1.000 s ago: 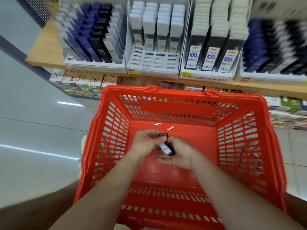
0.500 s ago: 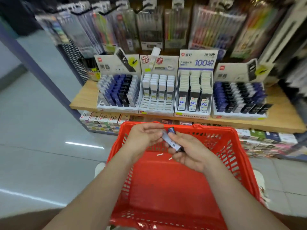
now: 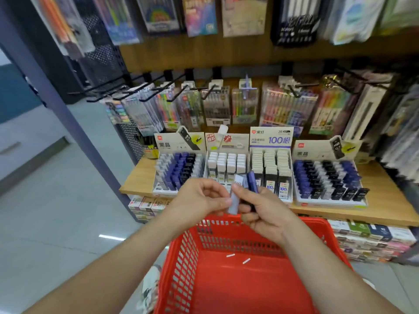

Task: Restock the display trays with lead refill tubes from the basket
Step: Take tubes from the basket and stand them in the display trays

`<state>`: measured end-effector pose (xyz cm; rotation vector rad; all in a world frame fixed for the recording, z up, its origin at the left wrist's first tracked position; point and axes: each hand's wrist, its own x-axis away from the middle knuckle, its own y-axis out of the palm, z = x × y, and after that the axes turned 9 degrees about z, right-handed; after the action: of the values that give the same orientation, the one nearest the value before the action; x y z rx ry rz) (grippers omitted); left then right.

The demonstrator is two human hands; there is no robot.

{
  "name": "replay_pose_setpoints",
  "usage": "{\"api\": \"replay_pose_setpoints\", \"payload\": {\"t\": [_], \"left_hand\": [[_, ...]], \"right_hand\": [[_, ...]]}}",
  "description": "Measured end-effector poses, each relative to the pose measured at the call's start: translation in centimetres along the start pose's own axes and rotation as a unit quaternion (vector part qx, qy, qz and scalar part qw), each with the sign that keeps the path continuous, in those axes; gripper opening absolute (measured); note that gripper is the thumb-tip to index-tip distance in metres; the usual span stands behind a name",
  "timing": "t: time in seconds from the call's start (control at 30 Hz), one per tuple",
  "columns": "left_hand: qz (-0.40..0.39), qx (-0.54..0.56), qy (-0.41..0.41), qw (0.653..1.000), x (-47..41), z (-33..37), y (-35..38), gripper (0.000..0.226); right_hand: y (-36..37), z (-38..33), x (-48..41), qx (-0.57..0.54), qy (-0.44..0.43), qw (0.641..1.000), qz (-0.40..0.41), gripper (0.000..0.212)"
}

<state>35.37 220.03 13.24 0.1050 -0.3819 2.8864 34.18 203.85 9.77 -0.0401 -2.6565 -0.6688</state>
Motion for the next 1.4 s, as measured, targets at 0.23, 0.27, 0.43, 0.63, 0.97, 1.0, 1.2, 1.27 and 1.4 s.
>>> {"api": "replay_pose_setpoints", "payload": {"t": [0.23, 0.27, 0.43, 0.63, 0.97, 1.0, 1.2, 1.27, 1.4], "left_hand": [[-0.033, -0.056, 0.017, 0.998, -2.3, 1.1, -2.1, 0.061], [-0.033, -0.062, 0.016, 0.997, -2.8, 0.9, -2.4, 0.058], [0.005, -0.064, -0.017, 0.998, -5.1, -0.5, -4.4, 0.039], [0.098, 0.004, -0.044, 0.994, -6.9, -2.2, -9.3, 0.016], [0.245, -0.266, 0.007, 0.932, -14.6, -10.1, -21.1, 0.017], [0.232, -0.274, 0.009, 0.933, -15.1, -10.9, -20.9, 0.016], [0.193, -0.313, 0.042, 0.929, -17.2, -13.9, -20.1, 0.009], [0.189, -0.320, 0.047, 0.927, -17.4, -14.4, -20.0, 0.009], [0.200, -0.293, 0.047, 0.934, -17.4, -14.6, -20.2, 0.012]], "right_hand": [[2.2, -1.7, -0.7, 0.130, 0.011, 0.992, -0.005, 0.016], [2.4, -1.7, -1.1, 0.129, 0.013, 0.992, -0.004, 0.015], [4.1, 0.0, -3.7, 0.120, 0.029, 0.992, 0.008, 0.025], [5.5, 2.5, -7.1, 0.012, 0.092, 0.995, 0.022, 0.021], [7.5, 5.3, -11.6, 0.029, 0.053, 0.997, 0.055, 0.017], [7.6, 5.6, -11.9, 0.046, 0.049, 0.996, 0.060, 0.020], [7.7, 7.5, -13.3, 0.064, 0.043, 0.996, 0.050, 0.035], [7.7, 7.8, -13.6, 0.059, 0.047, 0.996, 0.056, 0.035], [7.4, 8.2, -13.6, 0.055, 0.061, 0.995, 0.055, 0.038]]}}
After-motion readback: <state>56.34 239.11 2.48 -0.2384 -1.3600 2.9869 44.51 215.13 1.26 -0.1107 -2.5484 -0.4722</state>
